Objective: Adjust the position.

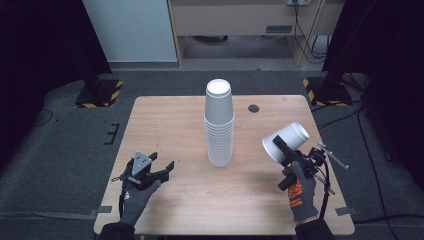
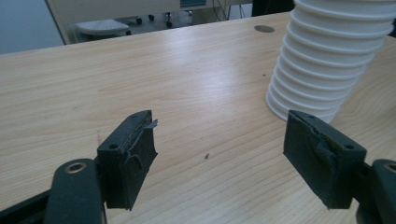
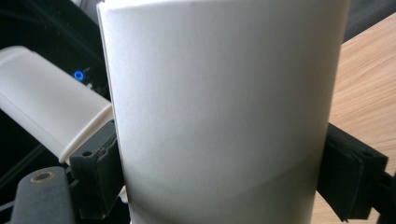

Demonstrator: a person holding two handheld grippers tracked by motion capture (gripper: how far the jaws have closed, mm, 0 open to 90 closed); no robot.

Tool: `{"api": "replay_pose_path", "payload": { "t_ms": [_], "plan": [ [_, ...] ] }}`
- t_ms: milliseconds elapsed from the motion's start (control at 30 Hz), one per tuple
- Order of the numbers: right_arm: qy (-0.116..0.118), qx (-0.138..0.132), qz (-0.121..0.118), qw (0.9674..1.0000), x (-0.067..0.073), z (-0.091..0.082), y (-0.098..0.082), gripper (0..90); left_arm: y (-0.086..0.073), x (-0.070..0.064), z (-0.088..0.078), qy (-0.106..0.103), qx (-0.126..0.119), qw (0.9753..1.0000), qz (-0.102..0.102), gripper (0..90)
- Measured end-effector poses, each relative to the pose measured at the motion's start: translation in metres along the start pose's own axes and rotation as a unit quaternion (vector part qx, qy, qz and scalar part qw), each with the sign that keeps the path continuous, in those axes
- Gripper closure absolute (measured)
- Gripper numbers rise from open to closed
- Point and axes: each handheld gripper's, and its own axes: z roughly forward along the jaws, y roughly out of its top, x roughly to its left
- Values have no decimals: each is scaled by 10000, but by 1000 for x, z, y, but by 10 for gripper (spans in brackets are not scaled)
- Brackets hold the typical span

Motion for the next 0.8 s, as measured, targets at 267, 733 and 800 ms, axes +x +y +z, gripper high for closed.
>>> {"api": "replay_pose_path", "payload": {
  "t_ms": [267,733,800],
  "plan": [
    [125,-76,329,9994,-1,1,0,153,4,-15,3,-203,-94,9997,106,242],
    [326,-86,618,9975,6,-2,1,153,18,-40,3,-514,-456,9973,262,258],
    [344,-95,613,9975,6,-1,0,153,21,-43,4,-558,-514,9967,298,261]
  ]
}}
